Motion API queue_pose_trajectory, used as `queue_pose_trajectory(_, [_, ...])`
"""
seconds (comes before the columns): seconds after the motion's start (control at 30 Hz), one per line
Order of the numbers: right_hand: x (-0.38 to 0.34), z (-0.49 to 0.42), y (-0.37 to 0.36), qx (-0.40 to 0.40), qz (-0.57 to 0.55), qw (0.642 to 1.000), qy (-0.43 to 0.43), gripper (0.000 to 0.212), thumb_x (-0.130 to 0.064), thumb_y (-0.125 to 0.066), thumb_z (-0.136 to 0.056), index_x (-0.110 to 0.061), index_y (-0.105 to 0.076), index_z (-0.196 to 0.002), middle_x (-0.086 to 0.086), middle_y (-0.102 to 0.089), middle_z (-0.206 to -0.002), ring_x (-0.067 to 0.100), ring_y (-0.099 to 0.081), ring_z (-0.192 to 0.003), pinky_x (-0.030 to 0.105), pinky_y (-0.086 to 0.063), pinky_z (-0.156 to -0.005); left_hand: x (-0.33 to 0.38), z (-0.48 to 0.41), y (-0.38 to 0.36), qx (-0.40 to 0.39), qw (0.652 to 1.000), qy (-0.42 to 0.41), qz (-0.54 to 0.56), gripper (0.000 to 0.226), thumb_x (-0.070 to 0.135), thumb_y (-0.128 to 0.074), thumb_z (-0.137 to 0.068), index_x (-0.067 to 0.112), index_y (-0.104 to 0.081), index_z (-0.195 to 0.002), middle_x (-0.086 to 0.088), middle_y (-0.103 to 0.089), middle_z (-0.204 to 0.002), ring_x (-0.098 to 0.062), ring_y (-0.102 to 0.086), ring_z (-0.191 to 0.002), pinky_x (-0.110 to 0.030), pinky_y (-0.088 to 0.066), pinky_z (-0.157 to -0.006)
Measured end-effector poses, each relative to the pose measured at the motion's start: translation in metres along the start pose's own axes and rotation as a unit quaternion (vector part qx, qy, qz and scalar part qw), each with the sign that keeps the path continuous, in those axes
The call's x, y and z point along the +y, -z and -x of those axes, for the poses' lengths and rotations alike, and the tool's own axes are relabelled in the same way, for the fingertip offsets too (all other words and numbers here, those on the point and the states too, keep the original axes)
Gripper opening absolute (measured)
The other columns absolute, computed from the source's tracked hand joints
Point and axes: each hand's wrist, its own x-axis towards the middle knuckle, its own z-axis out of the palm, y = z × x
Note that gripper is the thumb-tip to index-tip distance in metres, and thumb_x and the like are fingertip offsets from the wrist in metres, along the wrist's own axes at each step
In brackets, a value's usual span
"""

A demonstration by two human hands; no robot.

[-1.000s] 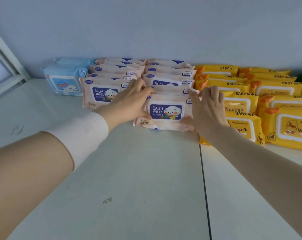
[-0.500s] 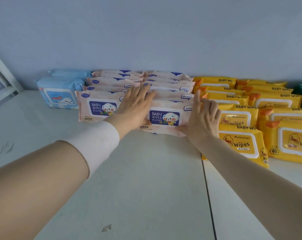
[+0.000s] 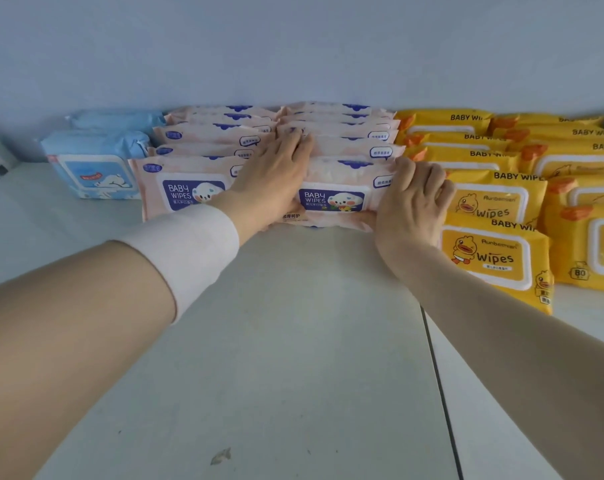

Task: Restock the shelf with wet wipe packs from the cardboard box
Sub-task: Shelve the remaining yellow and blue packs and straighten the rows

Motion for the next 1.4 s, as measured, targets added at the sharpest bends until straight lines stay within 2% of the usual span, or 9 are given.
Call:
queue_pose_trajectory(0.17, [-0.003, 0.0, 0.019, -0.057, -0.038, 0.997, -0.029, 0.119, -0.058, -0.073, -0.065, -0.012, -0.002, -0.149, 0.013, -0.025, -0.145, 0.031, -0.02, -0.135, 0.039, -0.014, -0.112, -0.003, 0.0, 0.013, -0.036, 0.998, -0.021, 0.045, 0.103, 0.045, -0.071, -0.074, 0.0, -0.013, -0.147, -0.018, -0.019, -0.153, -0.033, -0.022, -0.14, -0.039, -0.018, -0.115])
queue_pose_trajectory(0.23, [-0.005, 0.012, 0.025, -0.033, -0.096, 0.994, -0.047, 0.12, -0.055, -0.073, -0.068, -0.012, 0.003, -0.15, 0.012, -0.021, -0.148, 0.031, -0.016, -0.137, 0.038, -0.013, -0.112, -0.003, -0.001, 0.017, -0.049, 0.997, -0.019, 0.061, 0.106, 0.05, -0.068, -0.076, 0.0, -0.009, -0.147, -0.017, -0.016, -0.155, -0.033, -0.018, -0.143, -0.038, -0.017, -0.116])
queue_pose_trajectory(0.33, [-0.012, 0.044, 0.023, -0.009, -0.16, 0.986, -0.035, 0.104, -0.043, -0.067, -0.08, -0.009, 0.003, -0.149, 0.014, -0.016, -0.148, 0.032, -0.013, -0.136, 0.033, -0.001, -0.111, -0.006, -0.003, 0.019, -0.066, 0.995, -0.015, 0.072, 0.103, 0.05, -0.065, -0.078, 0.002, -0.008, -0.148, -0.016, -0.014, -0.156, -0.031, -0.017, -0.144, -0.038, -0.018, -0.116])
queue_pose_trajectory(0.5, [-0.031, 0.055, -0.001, -0.086, -0.271, 0.945, -0.16, 0.096, -0.034, -0.061, -0.088, -0.003, 0.007, -0.148, 0.017, -0.016, -0.146, 0.032, -0.016, -0.137, 0.034, -0.013, -0.116, -0.015, -0.009, 0.021, -0.095, 0.991, -0.02, 0.091, 0.099, 0.049, -0.067, -0.077, 0.006, -0.013, -0.148, -0.008, -0.018, -0.156, -0.025, -0.021, -0.143, -0.036, -0.023, -0.114])
queue_pose_trajectory(0.67, [-0.026, 0.025, -0.008, -0.04, -0.292, 0.931, -0.216, 0.051, -0.018, -0.053, -0.094, -0.007, -0.029, -0.137, 0.014, -0.036, -0.14, 0.029, -0.036, -0.13, 0.032, -0.029, -0.106, -0.017, -0.018, 0.021, -0.092, 0.99, -0.012, 0.104, 0.082, 0.046, -0.073, -0.072, 0.008, -0.038, -0.135, -0.007, -0.044, -0.14, -0.027, -0.046, -0.123, -0.036, -0.04, -0.094])
queue_pose_trajectory(0.83, [-0.023, 0.017, -0.016, -0.015, -0.274, 0.94, -0.201, 0.042, -0.015, -0.056, -0.092, -0.005, -0.036, -0.127, 0.015, -0.042, -0.133, 0.031, -0.044, -0.122, 0.032, -0.036, -0.099, -0.015, -0.022, 0.016, -0.066, 0.995, -0.012, 0.078, 0.064, 0.046, -0.072, -0.074, 0.008, -0.047, -0.119, -0.009, -0.055, -0.124, -0.03, -0.053, -0.108, -0.034, -0.039, -0.074])
queue_pose_trajectory(1.07, [-0.016, 0.014, -0.001, -0.078, -0.319, 0.925, -0.193, 0.052, -0.021, -0.06, -0.089, -0.006, -0.033, -0.131, 0.014, -0.039, -0.136, 0.03, -0.04, -0.126, 0.035, -0.034, -0.103, -0.017, -0.018, 0.023, -0.09, 0.991, -0.022, 0.095, 0.076, 0.046, -0.07, -0.076, 0.007, -0.039, -0.132, -0.007, -0.034, -0.15, -0.029, -0.042, -0.129, -0.036, -0.039, -0.095])
queue_pose_trajectory(1.27, [-0.019, 0.008, -0.003, -0.1, -0.241, 0.95, -0.17, 0.053, -0.027, -0.059, -0.09, -0.004, -0.034, -0.131, 0.015, -0.038, -0.137, 0.031, -0.039, -0.128, 0.035, -0.032, -0.106, -0.014, -0.021, 0.019, -0.106, 0.99, -0.015, 0.091, 0.08, 0.04, -0.065, -0.082, 0.004, -0.028, -0.144, -0.01, -0.021, -0.156, -0.027, -0.032, -0.138, -0.038, -0.033, -0.11])
queue_pose_trajectory(1.4, [-0.018, -0.003, 0.01, -0.174, -0.191, 0.953, -0.162, 0.059, -0.03, -0.061, -0.089, -0.003, -0.036, -0.134, 0.015, -0.044, -0.137, 0.03, -0.043, -0.127, 0.035, -0.037, -0.104, -0.007, -0.02, 0.024, -0.131, 0.991, -0.003, 0.042, 0.083, 0.041, -0.064, -0.083, 0.002, -0.024, -0.144, -0.014, -0.022, -0.154, -0.033, -0.031, -0.138, -0.043, -0.032, -0.111])
